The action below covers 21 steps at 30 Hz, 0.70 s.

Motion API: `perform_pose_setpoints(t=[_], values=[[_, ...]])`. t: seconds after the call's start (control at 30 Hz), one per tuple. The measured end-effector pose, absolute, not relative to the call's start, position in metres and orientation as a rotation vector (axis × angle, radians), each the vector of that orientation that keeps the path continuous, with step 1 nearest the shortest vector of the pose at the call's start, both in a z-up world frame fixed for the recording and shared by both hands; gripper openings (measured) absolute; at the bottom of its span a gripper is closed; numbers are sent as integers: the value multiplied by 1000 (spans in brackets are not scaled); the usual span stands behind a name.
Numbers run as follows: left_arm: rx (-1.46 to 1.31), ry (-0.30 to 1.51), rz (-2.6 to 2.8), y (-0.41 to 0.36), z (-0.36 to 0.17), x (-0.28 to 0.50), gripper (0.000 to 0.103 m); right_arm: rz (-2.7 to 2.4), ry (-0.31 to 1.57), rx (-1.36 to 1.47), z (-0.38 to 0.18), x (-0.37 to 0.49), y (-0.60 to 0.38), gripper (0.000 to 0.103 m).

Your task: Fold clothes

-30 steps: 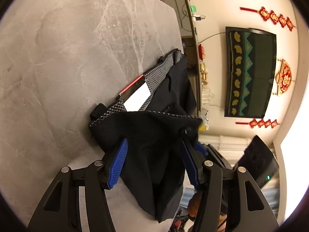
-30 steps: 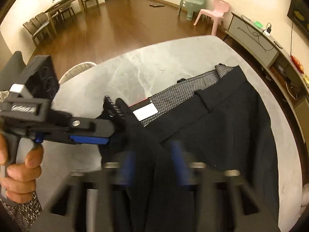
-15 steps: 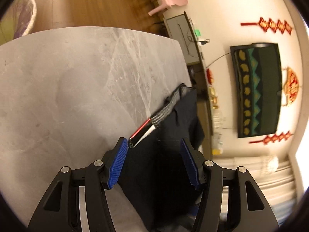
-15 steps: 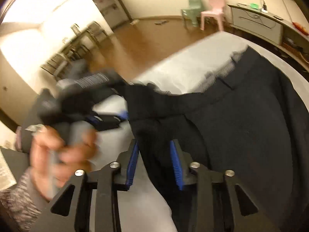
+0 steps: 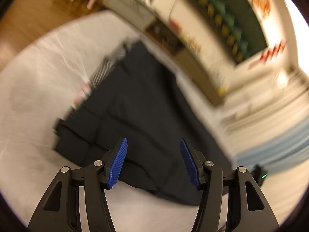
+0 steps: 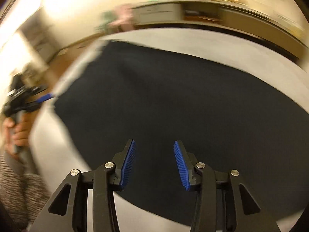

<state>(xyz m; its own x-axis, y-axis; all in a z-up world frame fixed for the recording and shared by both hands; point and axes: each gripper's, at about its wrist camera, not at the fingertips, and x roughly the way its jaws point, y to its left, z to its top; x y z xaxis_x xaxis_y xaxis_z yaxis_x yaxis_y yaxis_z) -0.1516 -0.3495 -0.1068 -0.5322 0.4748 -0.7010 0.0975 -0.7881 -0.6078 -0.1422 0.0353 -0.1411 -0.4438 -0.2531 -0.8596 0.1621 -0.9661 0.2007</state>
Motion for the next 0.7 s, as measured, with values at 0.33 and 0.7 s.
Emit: perform_pose_setpoints(t=[0.33,0.7], values=[[-1675,-607,2688,-346,-125,-160,11,-2908,-398,1715,-171,-68,314,45],[-1674,-572,2822,-302,-74,-130,41,-2922,-386,1646,-143,-54,387,45]])
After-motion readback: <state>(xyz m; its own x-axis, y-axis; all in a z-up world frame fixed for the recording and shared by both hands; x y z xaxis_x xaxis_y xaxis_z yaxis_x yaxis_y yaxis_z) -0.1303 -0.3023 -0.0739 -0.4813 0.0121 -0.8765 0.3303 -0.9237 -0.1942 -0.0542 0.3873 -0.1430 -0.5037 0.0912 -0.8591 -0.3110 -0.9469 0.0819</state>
